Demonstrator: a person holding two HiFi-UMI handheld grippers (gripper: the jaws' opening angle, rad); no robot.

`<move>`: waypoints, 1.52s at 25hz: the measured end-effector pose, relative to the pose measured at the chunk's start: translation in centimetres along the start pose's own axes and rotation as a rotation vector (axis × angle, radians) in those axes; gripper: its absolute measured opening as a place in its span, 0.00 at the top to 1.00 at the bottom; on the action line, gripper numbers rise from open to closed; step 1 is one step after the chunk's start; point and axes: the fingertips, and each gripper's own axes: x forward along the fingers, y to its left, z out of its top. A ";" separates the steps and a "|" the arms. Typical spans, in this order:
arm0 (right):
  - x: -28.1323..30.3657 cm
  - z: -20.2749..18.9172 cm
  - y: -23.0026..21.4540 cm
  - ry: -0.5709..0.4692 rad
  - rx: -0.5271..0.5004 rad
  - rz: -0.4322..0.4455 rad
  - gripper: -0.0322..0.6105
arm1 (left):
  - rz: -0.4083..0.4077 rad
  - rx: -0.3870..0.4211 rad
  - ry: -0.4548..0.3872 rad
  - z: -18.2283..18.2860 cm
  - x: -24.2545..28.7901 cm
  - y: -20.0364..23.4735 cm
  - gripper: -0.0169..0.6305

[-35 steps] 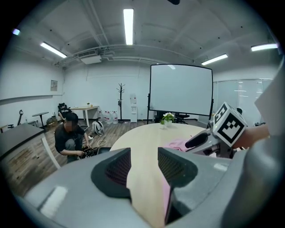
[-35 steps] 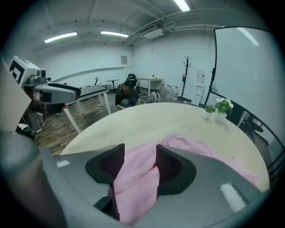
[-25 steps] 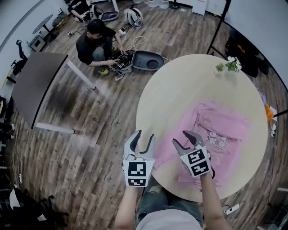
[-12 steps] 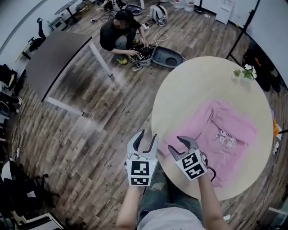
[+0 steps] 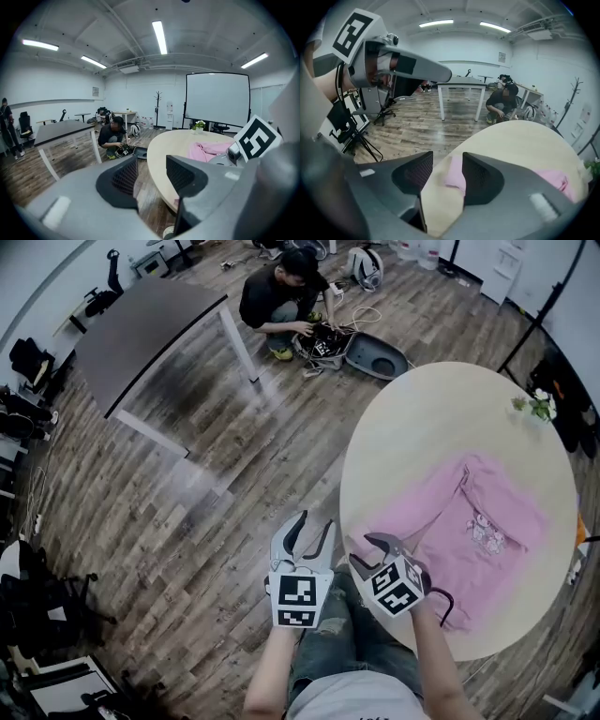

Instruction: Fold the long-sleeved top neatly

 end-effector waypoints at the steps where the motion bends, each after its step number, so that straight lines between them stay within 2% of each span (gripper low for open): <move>1: 0.4 -0.2 0.3 0.014 -0.009 0.004 0.60 | 0.004 -0.001 0.001 -0.2 -0.3 0.2 0.68; 9: 2.9 -2.8 0.7 0.127 -0.088 -0.051 0.59 | 0.041 -0.039 0.020 -2.8 -2.0 1.7 0.68; 17: 4.3 -4.5 0.5 0.197 -0.058 -0.054 0.61 | 0.060 -0.068 0.036 -4.5 -3.0 2.9 0.68; 24: 4.9 -4.9 0.1 0.193 0.047 -0.018 0.64 | 0.070 -0.081 0.044 -5.0 -3.1 3.8 0.68; 38: 4.8 -4.6 -1.6 0.139 0.096 -0.102 0.84 | 0.054 -0.083 0.059 -5.2 -1.9 3.4 0.68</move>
